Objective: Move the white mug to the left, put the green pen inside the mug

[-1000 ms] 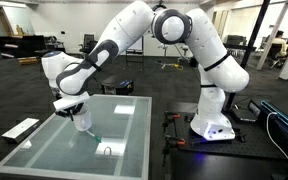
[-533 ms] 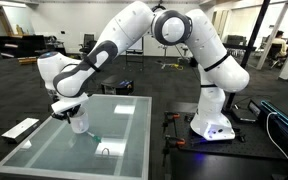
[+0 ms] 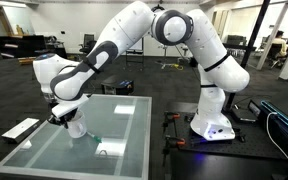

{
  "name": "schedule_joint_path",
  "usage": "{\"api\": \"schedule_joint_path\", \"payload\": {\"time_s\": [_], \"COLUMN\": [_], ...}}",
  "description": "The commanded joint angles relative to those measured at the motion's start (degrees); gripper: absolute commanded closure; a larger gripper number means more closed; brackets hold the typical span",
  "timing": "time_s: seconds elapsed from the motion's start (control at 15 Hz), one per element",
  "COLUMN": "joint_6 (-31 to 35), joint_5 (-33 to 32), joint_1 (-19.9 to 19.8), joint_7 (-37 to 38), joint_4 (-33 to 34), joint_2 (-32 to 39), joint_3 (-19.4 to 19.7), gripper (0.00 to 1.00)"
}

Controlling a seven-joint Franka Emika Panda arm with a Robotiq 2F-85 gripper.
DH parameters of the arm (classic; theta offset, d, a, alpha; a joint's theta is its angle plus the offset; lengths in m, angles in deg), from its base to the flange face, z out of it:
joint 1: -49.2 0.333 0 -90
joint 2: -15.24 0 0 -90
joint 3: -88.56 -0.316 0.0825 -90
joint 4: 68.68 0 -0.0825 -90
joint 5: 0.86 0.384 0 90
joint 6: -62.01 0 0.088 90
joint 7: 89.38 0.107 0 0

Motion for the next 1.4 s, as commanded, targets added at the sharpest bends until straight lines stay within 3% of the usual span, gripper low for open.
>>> {"api": "schedule_joint_path", "payload": {"time_s": [0.0, 0.53, 1.33], "joint_6": [-2.9, -5.0, -4.7], "joint_5": [0.1, 0.1, -0.1], "joint_1": [0.5, 1.8, 2.6], "joint_7": [-3.6, -8.4, -9.9], "joint_4": [1.5, 2.2, 1.5], "joint_2": [-0.7, -0.2, -0.2], "joint_3": [-0.7, -1.5, -1.2], "gripper": [0.97, 0.97, 0.96]}}
